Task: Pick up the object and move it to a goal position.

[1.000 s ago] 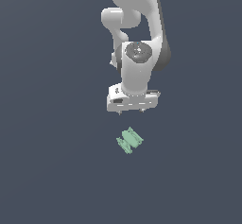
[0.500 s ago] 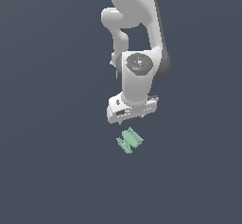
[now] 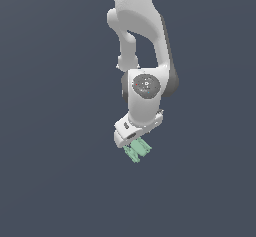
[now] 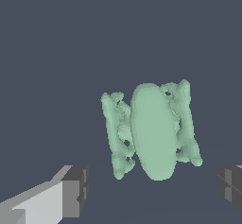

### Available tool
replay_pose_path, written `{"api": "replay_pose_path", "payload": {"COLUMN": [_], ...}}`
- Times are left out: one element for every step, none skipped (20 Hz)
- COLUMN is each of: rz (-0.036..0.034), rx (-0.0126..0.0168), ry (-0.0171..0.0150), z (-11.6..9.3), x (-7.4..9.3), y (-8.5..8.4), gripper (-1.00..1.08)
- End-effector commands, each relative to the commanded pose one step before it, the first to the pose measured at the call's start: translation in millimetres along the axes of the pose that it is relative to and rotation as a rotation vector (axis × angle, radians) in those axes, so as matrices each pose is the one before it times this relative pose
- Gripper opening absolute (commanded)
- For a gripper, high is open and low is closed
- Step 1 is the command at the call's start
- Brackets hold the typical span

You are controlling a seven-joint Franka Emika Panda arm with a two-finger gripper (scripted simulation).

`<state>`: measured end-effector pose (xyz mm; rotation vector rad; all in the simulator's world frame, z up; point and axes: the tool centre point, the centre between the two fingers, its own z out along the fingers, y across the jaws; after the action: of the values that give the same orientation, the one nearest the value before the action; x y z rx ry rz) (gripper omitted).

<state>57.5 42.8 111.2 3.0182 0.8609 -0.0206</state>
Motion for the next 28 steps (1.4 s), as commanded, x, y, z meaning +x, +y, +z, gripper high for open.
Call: {"api": "replay_pose_path", "payload": {"rz": [-0.05361,-0.01731,-0.01590,-0.01449,-0.01306,-0.01168,-0.01030,-0.00889,-0.00754,-0.00612,-0.00477,-0.00344,-0.00206,-0.00069,0.00461,0.00000,0.00000,0.00000,-0.00068,0.00000,-0.00068,-0.00068,-0.00048,-0.00068,-0.00048,-0.00068,0.00000,0.00000], "rx": [-0.00081,-0.00017,-0.00016,-0.00014,-0.00013,-0.00012,-0.00011,-0.00009,-0.00008,-0.00007,-0.00005,-0.00004,-0.00002,-0.00001,0.00035,0.00000,0.00000,0.00000,-0.00006,0.00000,-0.00005,-0.00005,-0.00003,-0.00005,-0.00003,-0.00005,0.00000,0.00000], "ry": [0.00422,0.00129,0.00121,0.00112,0.00102,0.00093,0.00083,0.00072,0.00062,0.00050,0.00040,0.00029,0.00017,0.00006,-0.00076,0.00000,0.00000,0.00000,0.00009,0.00000,0.00009,0.00009,0.00006,0.00009,0.00006,0.00009,0.00000,0.00000], "z": [6.23,2.17,2.01,1.85,1.68,1.51,1.34,1.16,0.99,0.81,0.63,0.45,0.27,0.09,-0.26,0.41,1.24,2.05,2.79,3.67,4.39,5.17,5.95,6.20,5.39,4.48,3.67,2.78], "x": [5.75,1.70,1.52,1.35,1.18,1.04,0.90,0.75,0.63,0.49,0.38,0.29,0.17,0.06,-0.55,-0.02,-0.05,-0.09,0.15,-0.18,0.05,-0.01,-0.16,-0.11,-0.13,0.03,-0.16,-0.04], "y": [3.90,1.38,1.29,1.19,1.11,1.00,0.88,0.78,0.65,0.56,0.43,0.29,0.17,0.06,-0.35,0.02,0.06,0.10,-0.25,0.16,-0.20,-0.18,-0.06,-0.16,-0.08,-0.20,0.17,0.18], "gripper": [1.00,1.00,1.00,1.00,1.00,1.00,1.00,1.00,1.00,1.00,1.00,1.00,1.00,1.00,1.00,1.00,1.00,1.00,1.00,1.00,1.00,1.00,1.00,1.00,1.00,1.00,1.00,1.00]}}
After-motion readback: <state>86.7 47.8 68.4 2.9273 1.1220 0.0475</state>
